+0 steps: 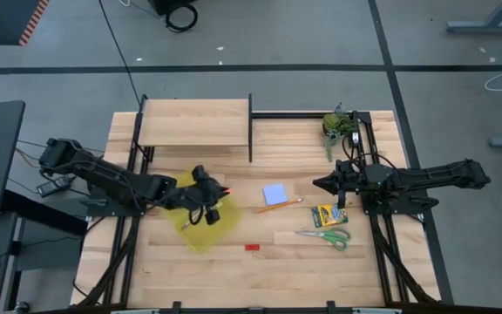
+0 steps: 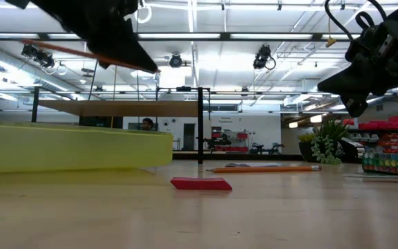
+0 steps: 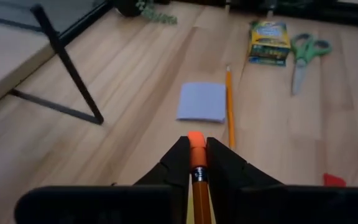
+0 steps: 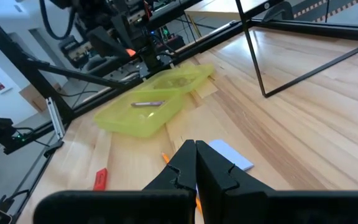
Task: Pack school essentials
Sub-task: Put the bottom orange pencil into the yellow supply box
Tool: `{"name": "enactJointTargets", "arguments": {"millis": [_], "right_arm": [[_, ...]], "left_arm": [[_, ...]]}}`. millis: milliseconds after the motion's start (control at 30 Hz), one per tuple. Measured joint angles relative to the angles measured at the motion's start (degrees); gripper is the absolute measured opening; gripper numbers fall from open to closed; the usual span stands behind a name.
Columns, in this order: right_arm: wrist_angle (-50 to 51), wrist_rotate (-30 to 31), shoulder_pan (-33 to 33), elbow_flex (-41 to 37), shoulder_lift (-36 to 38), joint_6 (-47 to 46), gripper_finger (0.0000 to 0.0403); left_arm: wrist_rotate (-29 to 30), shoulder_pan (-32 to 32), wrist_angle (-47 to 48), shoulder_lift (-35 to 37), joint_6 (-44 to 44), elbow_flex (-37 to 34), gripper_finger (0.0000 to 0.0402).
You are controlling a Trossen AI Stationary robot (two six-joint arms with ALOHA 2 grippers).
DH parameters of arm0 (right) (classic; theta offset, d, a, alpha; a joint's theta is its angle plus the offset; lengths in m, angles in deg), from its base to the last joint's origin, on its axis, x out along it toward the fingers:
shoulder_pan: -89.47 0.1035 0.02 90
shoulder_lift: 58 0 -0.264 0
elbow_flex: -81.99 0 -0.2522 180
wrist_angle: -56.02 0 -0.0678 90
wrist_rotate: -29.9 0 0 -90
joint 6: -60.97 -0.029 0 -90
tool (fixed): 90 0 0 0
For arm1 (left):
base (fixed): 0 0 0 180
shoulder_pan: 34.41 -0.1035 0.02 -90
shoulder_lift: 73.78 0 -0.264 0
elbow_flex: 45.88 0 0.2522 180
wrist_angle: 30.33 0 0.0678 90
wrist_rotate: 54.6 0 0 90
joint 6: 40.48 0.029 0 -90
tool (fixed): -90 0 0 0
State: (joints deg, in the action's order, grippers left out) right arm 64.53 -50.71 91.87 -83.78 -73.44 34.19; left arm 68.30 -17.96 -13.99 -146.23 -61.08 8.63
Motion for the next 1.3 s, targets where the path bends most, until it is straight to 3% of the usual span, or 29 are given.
{"name": "enactJointTargets", "arguments": {"millis": [333, 800, 967, 1300], "right_arm": [[0.01, 0.0, 0.0, 0.0, 0.0, 0.01, 0.001], [0.02, 0.0, 0.0, 0.0, 0.0, 0.01, 0.001], [0.02, 0.0, 0.0, 0.0, 0.0, 0.01, 0.001], [0.02, 0.0, 0.0, 0.0, -0.02, 0.01, 0.001]], "left_arm": [[4.31, 0.0, -13.21, -0.07, -5.47, -8.77, 0.0039], [15.34, 3.47, -17.7, -0.35, -15.55, -14.79, 0.0037], [19.86, 4.45, -19.81, -2.31, -18.93, -16.11, 0.0043], [20.58, 5.75, -25.94, -10.25, -19.29, -16.11, 0.0045]]}}
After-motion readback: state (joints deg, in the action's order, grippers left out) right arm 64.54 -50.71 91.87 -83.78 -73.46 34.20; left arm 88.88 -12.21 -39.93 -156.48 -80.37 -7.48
